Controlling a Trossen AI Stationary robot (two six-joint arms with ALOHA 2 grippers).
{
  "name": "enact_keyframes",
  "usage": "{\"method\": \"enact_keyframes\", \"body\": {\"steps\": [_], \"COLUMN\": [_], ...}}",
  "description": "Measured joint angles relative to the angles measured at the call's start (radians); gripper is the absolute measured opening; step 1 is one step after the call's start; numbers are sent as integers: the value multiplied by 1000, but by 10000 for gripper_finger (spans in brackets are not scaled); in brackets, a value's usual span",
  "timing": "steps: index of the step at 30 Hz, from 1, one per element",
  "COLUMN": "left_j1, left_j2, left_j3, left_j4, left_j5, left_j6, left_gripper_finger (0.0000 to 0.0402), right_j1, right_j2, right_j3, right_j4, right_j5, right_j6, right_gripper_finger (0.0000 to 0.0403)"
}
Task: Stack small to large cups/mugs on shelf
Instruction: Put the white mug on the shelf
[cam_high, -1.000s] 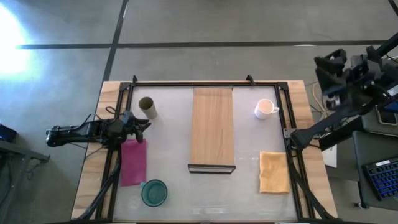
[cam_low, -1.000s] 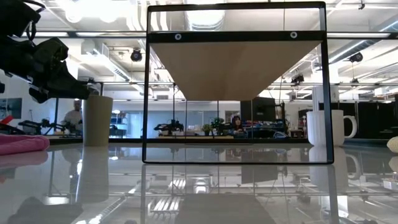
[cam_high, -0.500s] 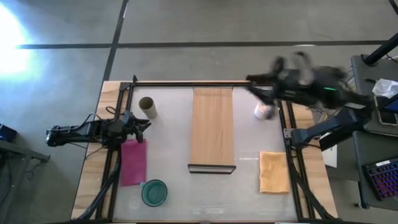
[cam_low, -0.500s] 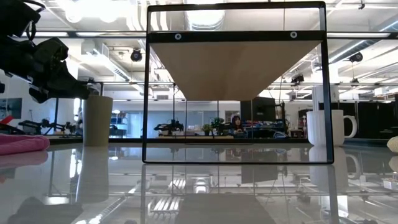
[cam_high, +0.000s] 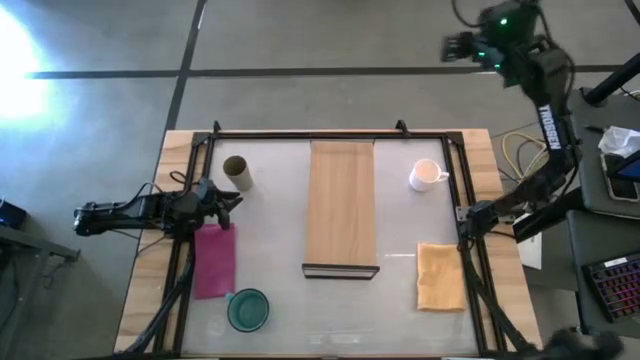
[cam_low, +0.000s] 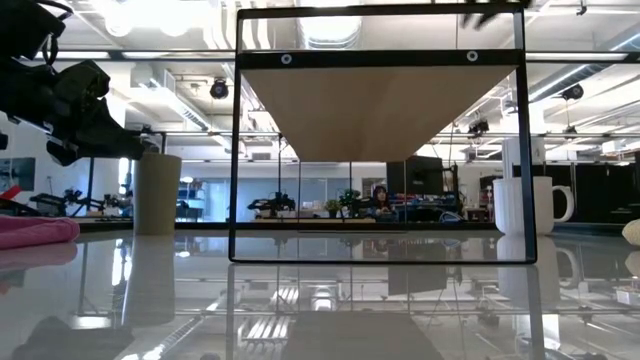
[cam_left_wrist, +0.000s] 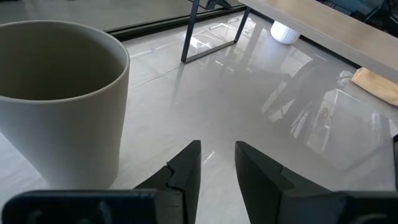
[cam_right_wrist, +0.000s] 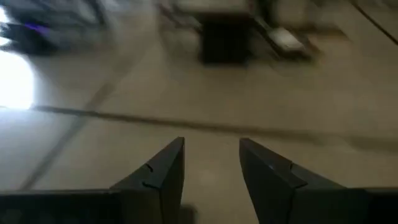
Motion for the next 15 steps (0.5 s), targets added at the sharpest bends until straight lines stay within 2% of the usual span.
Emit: {"method": "enact_keyframes", "body": {"steps": [1, 3, 5, 7, 10, 12, 15], "left_j1": [0, 0, 0, 0, 0, 0, 0], "left_j2": [0, 0, 0, 0, 0, 0, 0], "left_j3": [0, 0, 0, 0, 0, 0, 0], "left_j4": [0, 0, 0, 0, 0, 0, 0], "left_j5": [0, 0, 0, -1, -1, 0, 0], "left_j6": [0, 0, 0, 0, 0, 0, 0], "left_gripper_finger": [84, 84, 84, 84, 84, 84, 84], "right_j1": [-13, -7, 29, 89, 166, 205, 254], "right_j2": [-1, -12, -26, -34, -94, -132, -207], "right_j3": [16, 45, 70, 81, 1, -48, -201], "right_j4": [-64, -188, -322, -449, -427, -433, -453], "right_j5": [-4, -82, -124, -89, -60, -103, -137], "right_j6": [22, 34, 68, 141, 237, 323, 419], "right_gripper_finger": [146, 146, 145, 144, 143, 143, 143]}}
